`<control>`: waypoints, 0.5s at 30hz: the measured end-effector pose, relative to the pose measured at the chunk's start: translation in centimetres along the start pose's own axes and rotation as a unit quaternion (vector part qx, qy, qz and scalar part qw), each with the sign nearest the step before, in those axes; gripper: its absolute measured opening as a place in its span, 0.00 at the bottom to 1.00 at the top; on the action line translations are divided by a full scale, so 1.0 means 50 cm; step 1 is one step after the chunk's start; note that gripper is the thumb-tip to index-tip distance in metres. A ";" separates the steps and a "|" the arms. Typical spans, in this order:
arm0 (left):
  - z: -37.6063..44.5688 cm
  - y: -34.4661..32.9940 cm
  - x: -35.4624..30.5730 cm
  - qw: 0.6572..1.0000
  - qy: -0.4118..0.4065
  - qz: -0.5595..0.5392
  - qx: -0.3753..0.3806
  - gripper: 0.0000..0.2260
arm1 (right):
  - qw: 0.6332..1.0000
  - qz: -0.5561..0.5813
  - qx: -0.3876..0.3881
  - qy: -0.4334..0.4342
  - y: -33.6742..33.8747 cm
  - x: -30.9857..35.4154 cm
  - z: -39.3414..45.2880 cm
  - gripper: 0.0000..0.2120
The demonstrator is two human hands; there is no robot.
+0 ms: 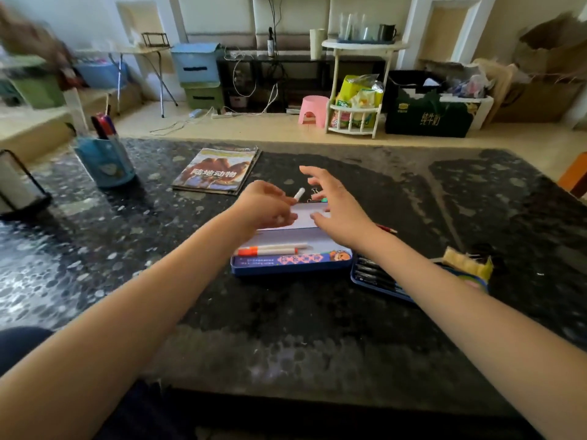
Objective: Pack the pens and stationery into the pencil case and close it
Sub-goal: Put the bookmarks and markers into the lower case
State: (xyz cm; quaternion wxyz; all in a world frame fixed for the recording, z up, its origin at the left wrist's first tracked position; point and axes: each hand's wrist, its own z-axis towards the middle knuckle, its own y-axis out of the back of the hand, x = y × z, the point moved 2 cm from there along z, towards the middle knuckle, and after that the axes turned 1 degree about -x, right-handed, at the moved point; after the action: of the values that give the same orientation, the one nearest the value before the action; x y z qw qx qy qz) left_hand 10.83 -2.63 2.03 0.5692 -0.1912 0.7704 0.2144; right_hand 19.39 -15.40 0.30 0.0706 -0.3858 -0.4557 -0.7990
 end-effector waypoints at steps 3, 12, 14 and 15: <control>-0.034 0.068 0.011 0.981 -0.082 0.142 0.103 0.13 | 0.992 -0.104 0.043 0.056 -0.013 0.020 0.017 0.25; 0.013 0.111 0.065 0.922 -0.224 0.314 0.024 0.08 | 0.983 -0.161 0.085 0.000 -0.067 -0.034 0.026 0.12; 0.023 0.104 0.071 0.905 -0.233 0.356 0.026 0.07 | 0.981 -0.166 0.098 -0.016 -0.074 -0.046 0.017 0.11; 0.026 0.102 0.077 0.891 -0.233 0.389 0.027 0.07 | 0.980 -0.168 0.103 -0.020 -0.077 -0.050 0.013 0.10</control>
State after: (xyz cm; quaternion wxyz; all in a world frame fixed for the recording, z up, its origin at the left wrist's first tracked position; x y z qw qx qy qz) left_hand 8.04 2.16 -1.45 0.6081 0.1950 0.6341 0.4359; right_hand 19.70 -13.27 -3.81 -0.0346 -0.3104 -0.5955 -0.7402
